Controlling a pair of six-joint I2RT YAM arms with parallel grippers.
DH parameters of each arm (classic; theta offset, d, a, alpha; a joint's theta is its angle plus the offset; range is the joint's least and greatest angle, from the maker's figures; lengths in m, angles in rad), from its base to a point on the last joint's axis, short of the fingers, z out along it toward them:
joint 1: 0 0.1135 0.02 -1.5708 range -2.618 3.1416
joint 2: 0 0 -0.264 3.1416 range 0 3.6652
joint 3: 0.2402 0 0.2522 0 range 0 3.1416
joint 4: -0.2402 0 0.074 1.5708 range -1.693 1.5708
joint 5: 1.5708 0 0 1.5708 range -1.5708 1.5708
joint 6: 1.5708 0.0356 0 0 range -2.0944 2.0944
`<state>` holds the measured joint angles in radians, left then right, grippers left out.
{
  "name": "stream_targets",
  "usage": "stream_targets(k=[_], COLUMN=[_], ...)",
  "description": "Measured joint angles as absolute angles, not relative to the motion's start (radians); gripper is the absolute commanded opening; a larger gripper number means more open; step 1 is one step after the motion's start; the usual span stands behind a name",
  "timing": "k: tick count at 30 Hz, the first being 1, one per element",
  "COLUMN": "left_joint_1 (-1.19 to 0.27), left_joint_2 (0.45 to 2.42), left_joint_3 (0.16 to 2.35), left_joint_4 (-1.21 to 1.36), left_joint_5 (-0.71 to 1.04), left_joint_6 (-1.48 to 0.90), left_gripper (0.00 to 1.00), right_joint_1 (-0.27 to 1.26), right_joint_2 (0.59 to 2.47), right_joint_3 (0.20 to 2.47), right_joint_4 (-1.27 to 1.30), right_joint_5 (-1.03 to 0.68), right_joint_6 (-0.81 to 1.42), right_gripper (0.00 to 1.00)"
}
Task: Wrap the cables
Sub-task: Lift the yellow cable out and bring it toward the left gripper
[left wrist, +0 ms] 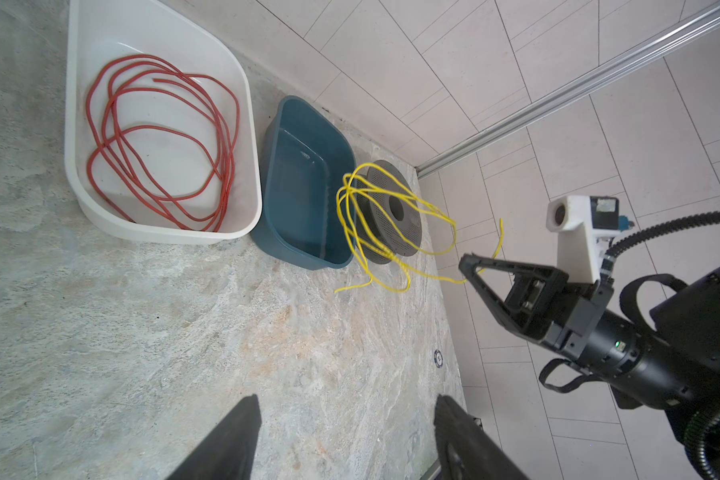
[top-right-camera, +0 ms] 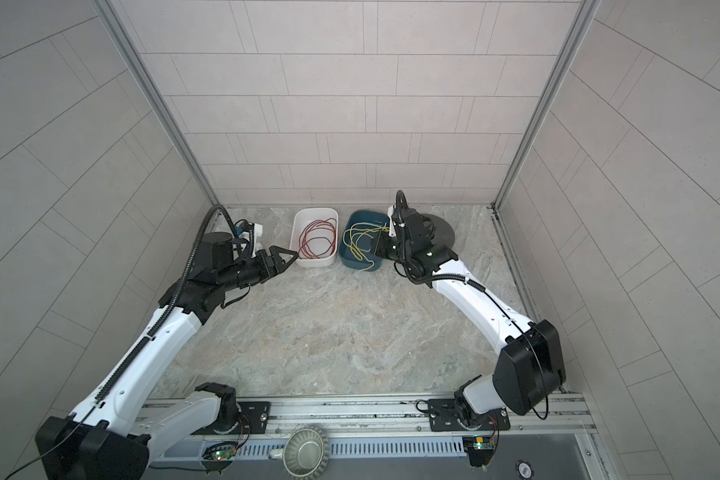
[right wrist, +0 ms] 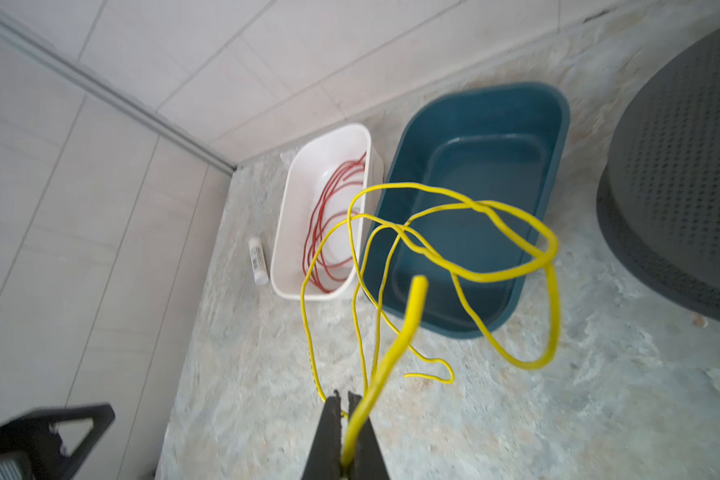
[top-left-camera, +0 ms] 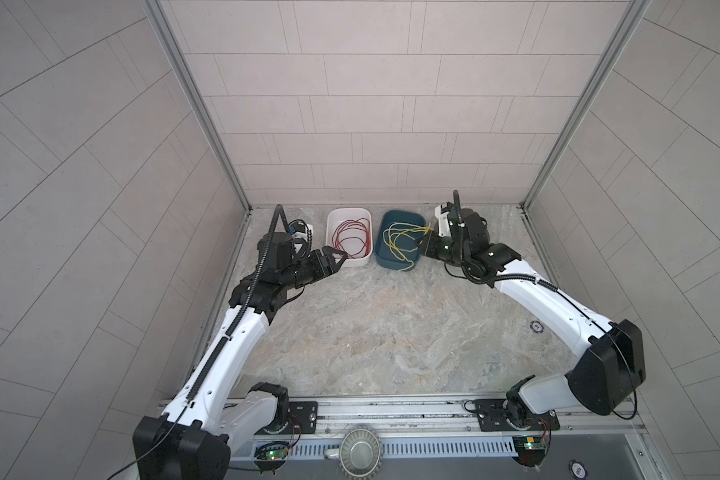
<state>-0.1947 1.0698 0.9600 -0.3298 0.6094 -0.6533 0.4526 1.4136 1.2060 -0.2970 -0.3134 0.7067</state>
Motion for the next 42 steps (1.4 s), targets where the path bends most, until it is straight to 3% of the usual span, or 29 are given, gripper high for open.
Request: stream_targets(k=[7, 14, 27, 33, 42], left_joint_1=[-0.195, -0.208, -0.221, -0.221, -0.221], left_joint_2=[1.119, 1.192, 1.223, 1.229, 1.247], left_joint_3=[0.938, 0.914, 0.894, 0.899, 0.912], left_joint_4=[-0.336, -0.335, -0.386, -0.410, -0.409], left_joint_5=[0.613, 0.629, 0.641, 0.643, 0.662], left_joint_6=[-0.614, -0.574, -0.472, -0.430, -0.409], left_gripper=[0.55, 0.51, 0.46, 0.39, 0.38], right_joint_1=[0.477, 0.512, 0.599, 0.609, 0.609], right_joint_2=[1.322, 1.299, 1.330, 1.335, 1.335], right_joint_3=[1.025, 0.951, 1.023, 1.055, 1.059], right_joint_4=[-0.272, -0.239, -0.212, -0.237, -0.253], right_joint_5=[-0.462, -0.594, -0.752, -0.773, -0.782], right_joint_6=[0.566, 0.455, 0.353, 0.318, 0.301], right_gripper=[0.00, 0.00, 0.00, 0.00, 0.00])
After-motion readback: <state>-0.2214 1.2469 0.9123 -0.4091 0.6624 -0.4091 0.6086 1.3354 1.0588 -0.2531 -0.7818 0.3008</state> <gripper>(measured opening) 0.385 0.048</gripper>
